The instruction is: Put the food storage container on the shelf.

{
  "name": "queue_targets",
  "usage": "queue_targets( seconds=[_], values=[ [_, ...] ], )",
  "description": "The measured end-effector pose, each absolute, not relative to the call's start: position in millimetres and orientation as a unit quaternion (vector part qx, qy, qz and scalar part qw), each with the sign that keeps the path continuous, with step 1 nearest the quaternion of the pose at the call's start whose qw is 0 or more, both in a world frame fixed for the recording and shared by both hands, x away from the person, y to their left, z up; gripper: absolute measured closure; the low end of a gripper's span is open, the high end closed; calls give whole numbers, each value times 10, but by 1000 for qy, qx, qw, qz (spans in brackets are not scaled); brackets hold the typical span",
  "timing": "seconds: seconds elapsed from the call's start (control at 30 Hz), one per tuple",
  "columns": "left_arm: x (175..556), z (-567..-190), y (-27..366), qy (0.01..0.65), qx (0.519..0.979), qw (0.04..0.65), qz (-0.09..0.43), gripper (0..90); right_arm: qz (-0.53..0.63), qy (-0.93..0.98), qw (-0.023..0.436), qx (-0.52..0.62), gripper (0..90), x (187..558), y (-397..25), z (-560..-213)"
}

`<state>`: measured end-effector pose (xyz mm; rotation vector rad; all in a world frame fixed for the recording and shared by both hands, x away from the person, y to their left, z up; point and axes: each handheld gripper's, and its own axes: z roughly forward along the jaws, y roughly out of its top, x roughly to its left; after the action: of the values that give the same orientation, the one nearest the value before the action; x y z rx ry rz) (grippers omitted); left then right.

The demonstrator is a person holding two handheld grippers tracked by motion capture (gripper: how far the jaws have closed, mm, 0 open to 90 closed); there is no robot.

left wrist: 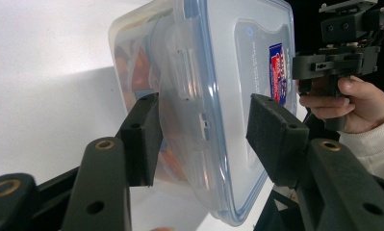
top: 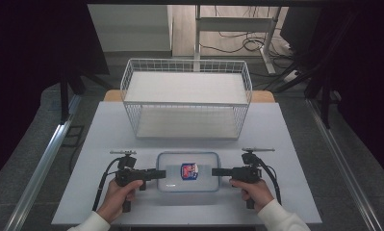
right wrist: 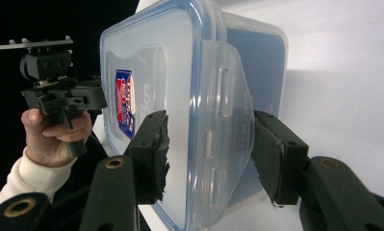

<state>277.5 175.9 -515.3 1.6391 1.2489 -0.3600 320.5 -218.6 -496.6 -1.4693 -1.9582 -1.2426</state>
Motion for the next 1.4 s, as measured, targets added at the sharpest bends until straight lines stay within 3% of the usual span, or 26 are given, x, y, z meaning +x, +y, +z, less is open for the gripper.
queue_targets(
  seconds=[0.6, 1.4],
  values=[
    [2872, -5045, 1783, 506, 682, 509, -140, 506, -461, -687, 196, -526, 506, 3290, -2212, -4897],
    [3827, -4939, 1963, 495, 676, 536, -101, 510, -492, -695, 137, -506, 500, 4193, -1975, -4681]
  ],
)
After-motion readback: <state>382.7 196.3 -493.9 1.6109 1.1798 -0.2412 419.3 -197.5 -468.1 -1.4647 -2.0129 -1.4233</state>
